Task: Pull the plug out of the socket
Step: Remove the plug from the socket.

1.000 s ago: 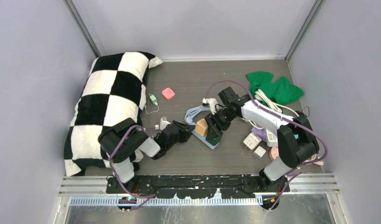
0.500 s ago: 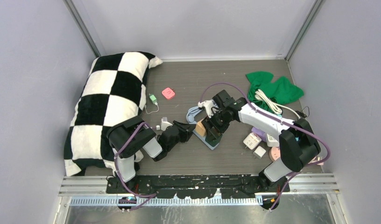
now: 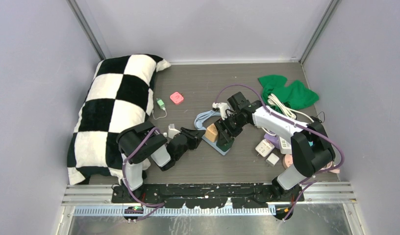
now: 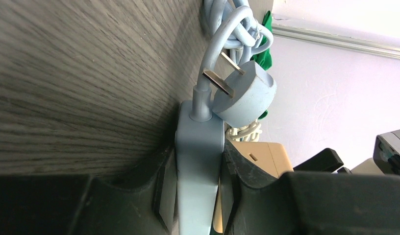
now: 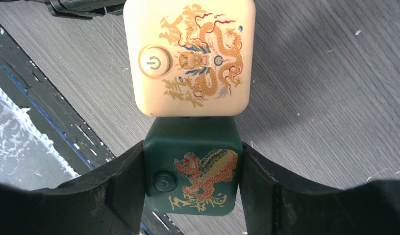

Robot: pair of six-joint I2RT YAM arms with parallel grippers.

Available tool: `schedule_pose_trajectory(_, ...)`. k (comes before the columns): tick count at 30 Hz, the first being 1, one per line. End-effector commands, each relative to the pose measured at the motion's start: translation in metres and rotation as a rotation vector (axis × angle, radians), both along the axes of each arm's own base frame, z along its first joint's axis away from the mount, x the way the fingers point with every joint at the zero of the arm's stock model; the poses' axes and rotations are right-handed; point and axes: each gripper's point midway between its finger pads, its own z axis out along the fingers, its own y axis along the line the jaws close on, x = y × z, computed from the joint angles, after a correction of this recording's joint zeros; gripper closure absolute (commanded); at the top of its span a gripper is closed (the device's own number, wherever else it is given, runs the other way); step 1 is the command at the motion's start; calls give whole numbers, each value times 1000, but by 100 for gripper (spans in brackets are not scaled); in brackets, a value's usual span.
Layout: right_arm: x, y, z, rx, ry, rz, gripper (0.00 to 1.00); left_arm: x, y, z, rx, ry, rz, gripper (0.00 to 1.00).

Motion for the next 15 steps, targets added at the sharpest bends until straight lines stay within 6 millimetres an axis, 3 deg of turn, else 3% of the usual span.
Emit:
schedule_pose_trajectory(1, -6, 24, 9, 31, -70, 46, 99, -1, -9, -2, -32, 19, -11, 100)
schedule_pose_trajectory(7, -39, 57, 7, -26, -87, 226, 99, -2, 0, -6, -8, 16, 15, 100)
schedule_pose_trajectory(11, -29, 59, 6, -63, -108, 238, 99, -5, 11, -10, 13, 20, 38, 100)
schedule_pose_trajectory(15, -6, 36, 4, -52, -90, 124, 99, -6, 15, -11, 25, 18, 46, 100)
